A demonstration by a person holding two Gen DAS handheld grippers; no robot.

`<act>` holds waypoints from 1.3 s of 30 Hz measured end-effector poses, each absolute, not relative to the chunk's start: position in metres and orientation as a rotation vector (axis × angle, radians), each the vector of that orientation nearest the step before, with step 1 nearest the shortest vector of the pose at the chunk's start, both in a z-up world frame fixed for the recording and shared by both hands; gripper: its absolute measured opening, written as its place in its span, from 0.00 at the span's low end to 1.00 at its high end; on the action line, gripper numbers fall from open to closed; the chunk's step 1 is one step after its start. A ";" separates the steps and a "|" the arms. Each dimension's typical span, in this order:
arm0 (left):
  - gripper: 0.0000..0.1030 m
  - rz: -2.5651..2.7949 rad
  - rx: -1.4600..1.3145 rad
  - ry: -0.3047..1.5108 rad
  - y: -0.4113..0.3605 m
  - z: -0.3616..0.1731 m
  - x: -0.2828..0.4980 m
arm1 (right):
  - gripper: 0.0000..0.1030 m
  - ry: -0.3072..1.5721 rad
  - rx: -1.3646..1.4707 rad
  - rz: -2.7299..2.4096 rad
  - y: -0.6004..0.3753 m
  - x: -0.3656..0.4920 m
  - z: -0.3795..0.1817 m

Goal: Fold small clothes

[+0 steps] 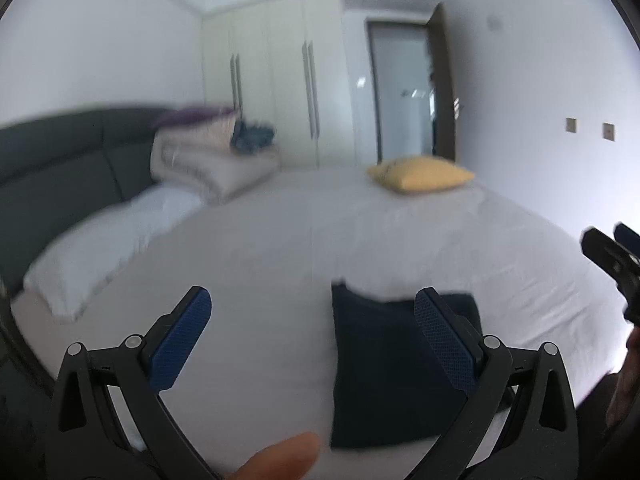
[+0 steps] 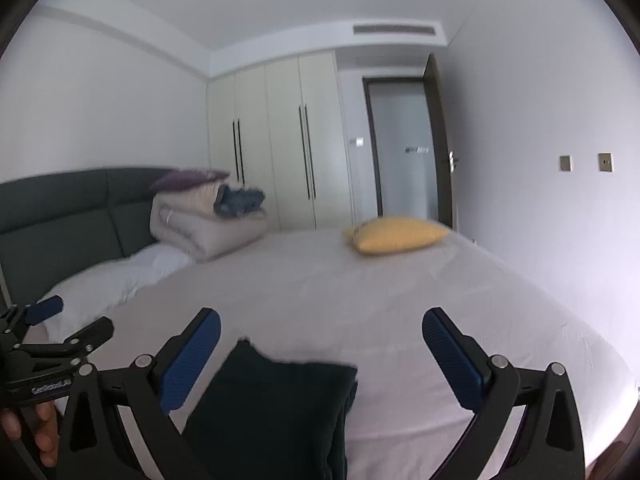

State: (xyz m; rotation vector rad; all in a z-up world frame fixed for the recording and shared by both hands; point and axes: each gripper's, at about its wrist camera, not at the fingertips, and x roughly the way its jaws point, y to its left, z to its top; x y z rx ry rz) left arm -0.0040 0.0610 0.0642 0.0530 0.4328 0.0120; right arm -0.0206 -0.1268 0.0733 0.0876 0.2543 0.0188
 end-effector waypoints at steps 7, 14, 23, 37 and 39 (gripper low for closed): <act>1.00 -0.013 0.025 0.626 0.056 0.019 0.016 | 1.00 0.478 0.090 -0.013 -0.117 -0.019 0.043; 1.00 -0.085 0.004 0.741 0.046 -0.017 0.041 | 1.00 0.663 0.122 -0.046 -0.119 -0.013 0.009; 1.00 -0.091 -0.008 0.764 0.041 -0.029 0.051 | 1.00 0.713 0.093 -0.045 -0.115 -0.010 -0.004; 1.00 -0.059 -0.012 0.790 0.048 -0.031 0.048 | 1.00 0.719 0.085 -0.048 -0.115 -0.008 -0.006; 1.00 -0.056 -0.014 0.793 0.049 -0.032 0.049 | 1.00 0.720 0.082 -0.051 -0.113 -0.008 -0.006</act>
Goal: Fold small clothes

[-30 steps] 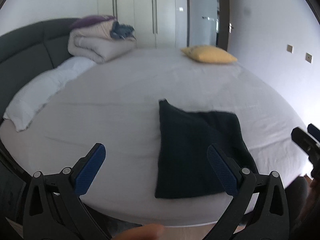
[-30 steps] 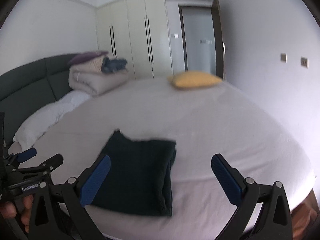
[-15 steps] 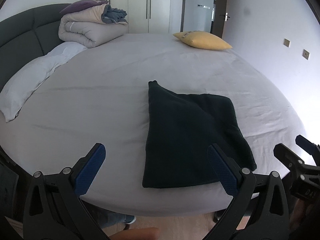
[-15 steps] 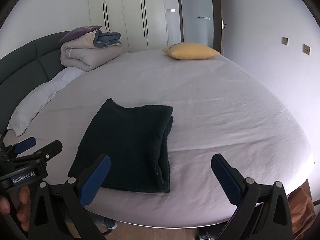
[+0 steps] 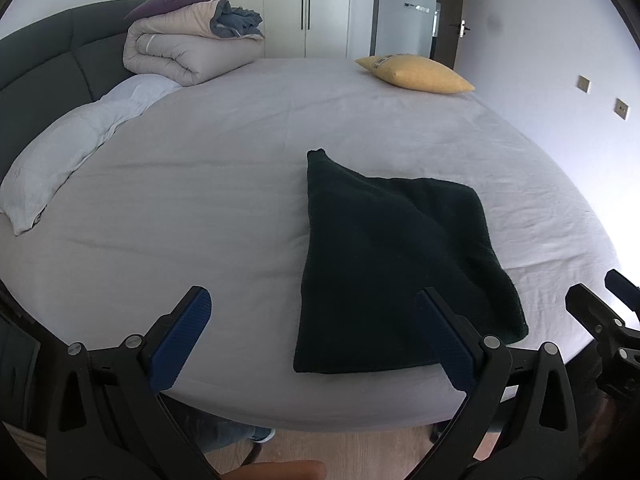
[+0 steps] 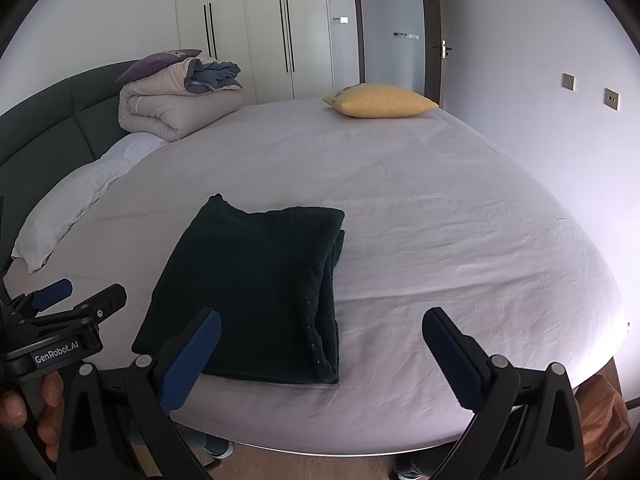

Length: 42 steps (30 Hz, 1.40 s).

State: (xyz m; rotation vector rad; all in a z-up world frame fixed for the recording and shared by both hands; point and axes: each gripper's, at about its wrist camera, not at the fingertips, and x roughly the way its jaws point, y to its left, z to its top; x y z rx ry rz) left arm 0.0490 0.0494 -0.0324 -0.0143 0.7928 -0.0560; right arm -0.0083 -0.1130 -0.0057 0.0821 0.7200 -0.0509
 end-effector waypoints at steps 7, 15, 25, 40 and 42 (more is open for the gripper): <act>1.00 -0.053 -0.013 0.801 0.050 -0.037 0.053 | 1.00 0.725 0.085 -0.056 -0.110 -0.009 -0.008; 1.00 -0.053 -0.015 0.804 0.050 -0.038 0.053 | 1.00 0.724 0.081 -0.056 -0.108 -0.010 -0.008; 1.00 -0.053 -0.014 0.809 0.048 -0.042 0.053 | 1.00 0.725 0.076 -0.055 -0.102 -0.011 -0.011; 1.00 -0.053 -0.015 0.814 0.048 -0.044 0.053 | 1.00 0.724 0.076 -0.056 -0.102 -0.012 -0.011; 1.00 -0.053 -0.015 0.815 0.048 -0.045 0.053 | 1.00 0.726 0.076 -0.056 -0.102 -0.012 -0.011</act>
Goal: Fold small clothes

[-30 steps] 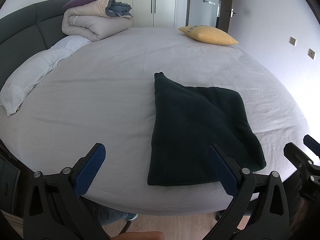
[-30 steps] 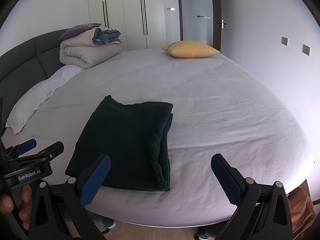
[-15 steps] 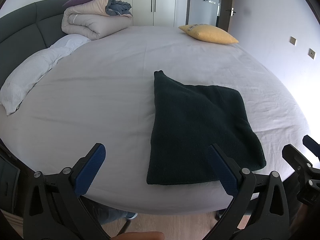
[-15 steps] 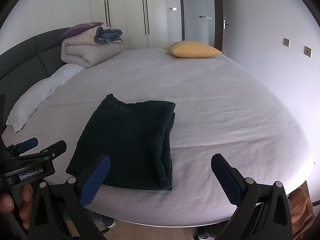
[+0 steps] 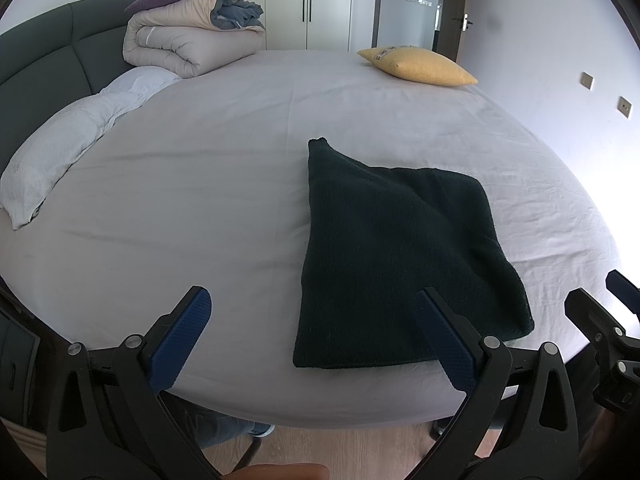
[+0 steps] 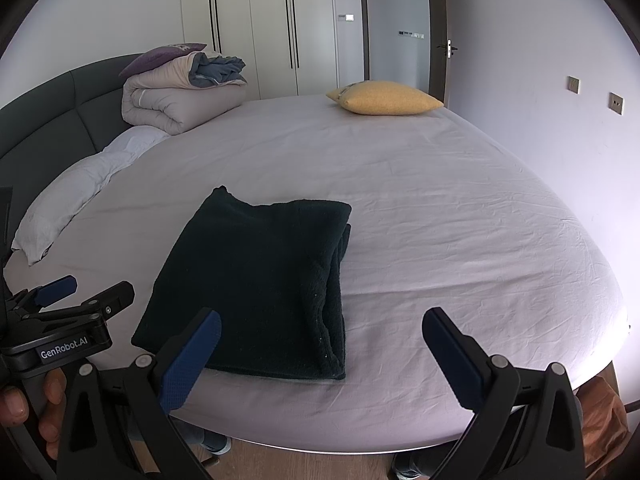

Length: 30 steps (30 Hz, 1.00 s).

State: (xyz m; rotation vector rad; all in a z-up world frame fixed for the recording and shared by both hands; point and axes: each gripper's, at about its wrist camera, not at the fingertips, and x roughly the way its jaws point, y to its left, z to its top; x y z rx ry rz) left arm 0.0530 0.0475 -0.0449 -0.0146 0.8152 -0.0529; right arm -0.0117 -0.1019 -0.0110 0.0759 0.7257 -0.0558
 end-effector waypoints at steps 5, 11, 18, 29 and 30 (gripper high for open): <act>1.00 -0.053 -0.015 0.816 0.048 -0.045 0.053 | 1.00 0.727 0.073 -0.055 -0.101 -0.012 -0.012; 1.00 -0.054 -0.015 0.816 0.048 -0.046 0.053 | 1.00 0.728 0.073 -0.054 -0.101 -0.011 -0.012; 1.00 -0.054 -0.014 0.816 0.049 -0.045 0.053 | 1.00 0.728 0.073 -0.054 -0.101 -0.012 -0.013; 1.00 -0.055 -0.015 0.818 0.049 -0.047 0.051 | 1.00 0.729 0.072 -0.053 -0.101 -0.012 -0.013; 1.00 -0.055 -0.015 0.818 0.049 -0.046 0.052 | 1.00 0.729 0.072 -0.053 -0.101 -0.012 -0.014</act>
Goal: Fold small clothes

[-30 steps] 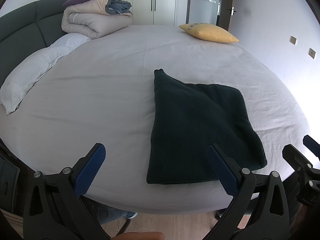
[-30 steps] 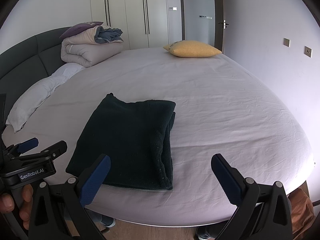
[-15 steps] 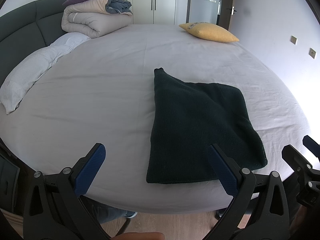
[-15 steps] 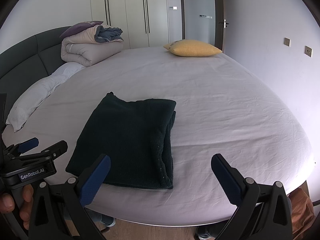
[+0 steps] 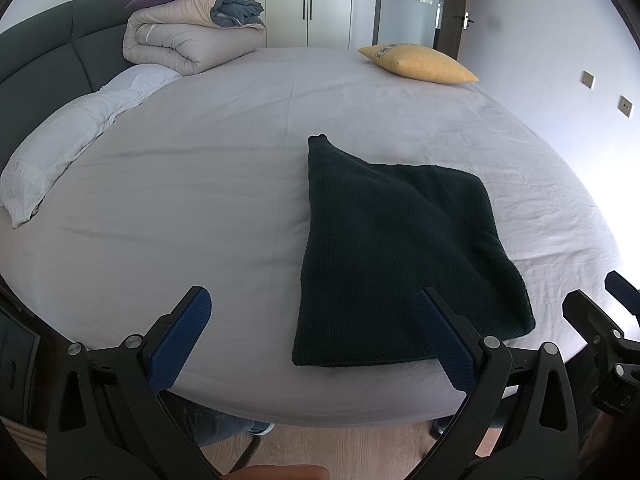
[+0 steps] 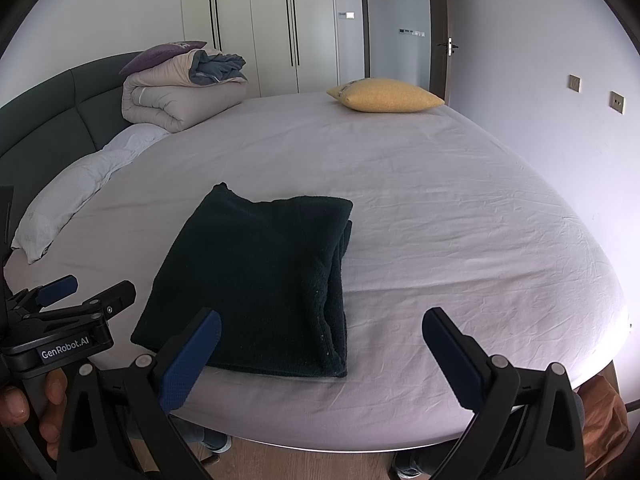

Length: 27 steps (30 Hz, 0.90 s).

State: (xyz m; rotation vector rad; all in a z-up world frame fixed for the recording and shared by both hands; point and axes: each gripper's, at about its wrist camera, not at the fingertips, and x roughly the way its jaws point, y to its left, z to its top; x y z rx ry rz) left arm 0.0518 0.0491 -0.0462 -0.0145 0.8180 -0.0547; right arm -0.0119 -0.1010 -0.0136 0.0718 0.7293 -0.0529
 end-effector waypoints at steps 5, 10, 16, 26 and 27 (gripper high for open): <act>1.00 -0.054 -0.015 0.819 0.049 -0.046 0.051 | 1.00 0.730 0.073 -0.053 -0.102 -0.012 -0.013; 1.00 -0.055 -0.016 0.820 0.049 -0.048 0.050 | 1.00 0.730 0.074 -0.053 -0.101 -0.012 -0.014; 1.00 -0.055 -0.017 0.821 0.049 -0.049 0.049 | 1.00 0.731 0.073 -0.053 -0.102 -0.012 -0.014; 1.00 -0.057 -0.016 0.822 0.051 -0.048 0.051 | 1.00 0.731 0.073 -0.051 -0.102 -0.012 -0.013; 1.00 -0.057 -0.016 0.822 0.051 -0.048 0.051 | 1.00 0.731 0.072 -0.051 -0.102 -0.012 -0.013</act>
